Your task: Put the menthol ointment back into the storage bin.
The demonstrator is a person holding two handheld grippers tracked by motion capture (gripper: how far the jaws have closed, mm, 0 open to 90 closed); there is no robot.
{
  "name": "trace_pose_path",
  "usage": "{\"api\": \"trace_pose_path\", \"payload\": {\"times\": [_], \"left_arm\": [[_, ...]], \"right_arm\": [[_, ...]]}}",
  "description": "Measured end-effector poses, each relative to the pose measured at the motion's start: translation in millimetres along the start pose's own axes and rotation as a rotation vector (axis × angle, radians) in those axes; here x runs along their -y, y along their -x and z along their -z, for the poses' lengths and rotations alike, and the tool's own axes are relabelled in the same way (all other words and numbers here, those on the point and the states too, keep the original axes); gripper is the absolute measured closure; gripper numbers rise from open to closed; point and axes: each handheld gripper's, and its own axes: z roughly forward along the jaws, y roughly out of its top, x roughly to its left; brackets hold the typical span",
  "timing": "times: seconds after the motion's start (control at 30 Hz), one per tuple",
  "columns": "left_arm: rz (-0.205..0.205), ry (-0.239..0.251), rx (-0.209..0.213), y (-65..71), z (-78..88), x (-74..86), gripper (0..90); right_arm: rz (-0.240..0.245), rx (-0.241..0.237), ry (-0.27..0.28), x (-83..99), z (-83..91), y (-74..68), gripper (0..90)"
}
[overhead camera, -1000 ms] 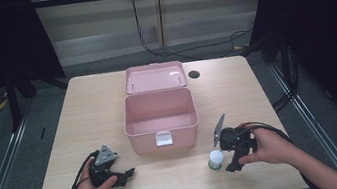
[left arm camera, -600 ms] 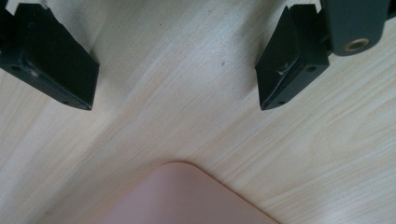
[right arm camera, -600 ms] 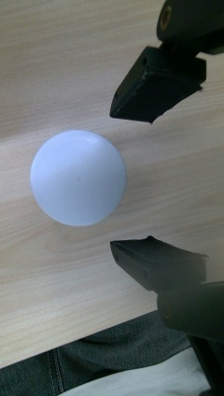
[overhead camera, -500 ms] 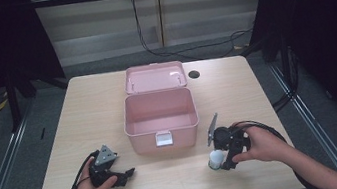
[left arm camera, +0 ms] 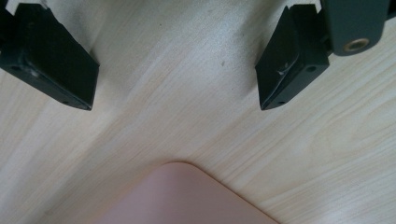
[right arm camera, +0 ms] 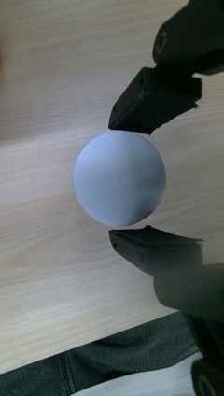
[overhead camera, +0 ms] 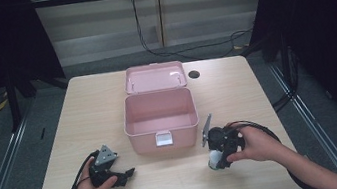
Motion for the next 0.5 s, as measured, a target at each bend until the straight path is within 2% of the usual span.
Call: {"api": "trace_pose_path", "payload": {"times": [0.5], "left_arm": [[0.001, 0.002, 0.002, 0.0, -0.2, 0.1, 12.6]], "right_arm": [[0.007, -0.005, -0.02, -6.8, -2.7, -0.5, 47.2]]}}
